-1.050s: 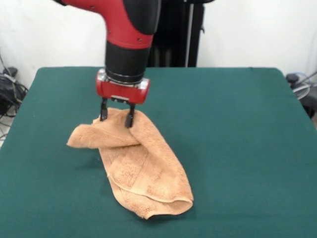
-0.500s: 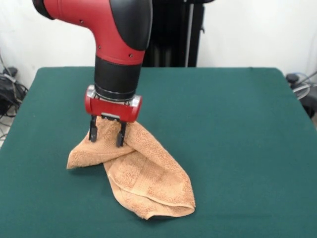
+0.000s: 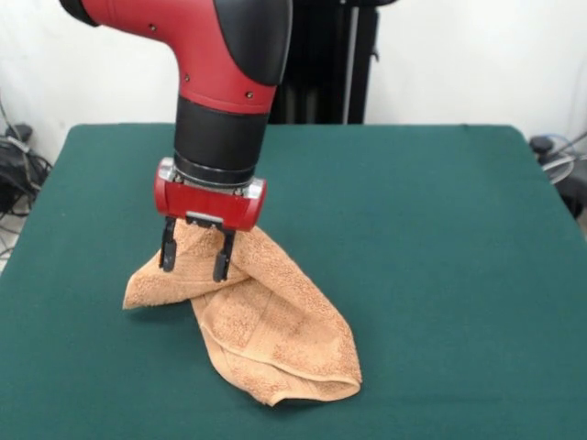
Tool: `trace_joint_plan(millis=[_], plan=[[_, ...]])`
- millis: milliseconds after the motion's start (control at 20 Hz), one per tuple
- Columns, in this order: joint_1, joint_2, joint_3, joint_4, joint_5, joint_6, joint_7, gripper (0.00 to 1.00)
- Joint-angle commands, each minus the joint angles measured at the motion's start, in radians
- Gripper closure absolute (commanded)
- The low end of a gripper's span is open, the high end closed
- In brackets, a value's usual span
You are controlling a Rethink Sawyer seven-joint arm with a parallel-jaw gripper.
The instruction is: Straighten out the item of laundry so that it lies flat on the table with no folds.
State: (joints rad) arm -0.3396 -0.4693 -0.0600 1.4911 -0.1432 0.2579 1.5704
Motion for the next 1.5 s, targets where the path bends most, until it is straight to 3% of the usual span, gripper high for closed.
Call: trace_joint_plan(millis=[50,300,650,1500], plan=[[0.002,-0.01,0.106,0.008,-0.005,0.084,0.063,0.0],[-0.003,0.008,0.115,0.039,-0.022,0.01,0.079,0.0],[-0.023,0.137,0.125,0.035,-0.084,-0.171,0.088,0.0],[-0.008,0.141,0.12,-0.013,-0.073,-0.114,0.067,0.0]])
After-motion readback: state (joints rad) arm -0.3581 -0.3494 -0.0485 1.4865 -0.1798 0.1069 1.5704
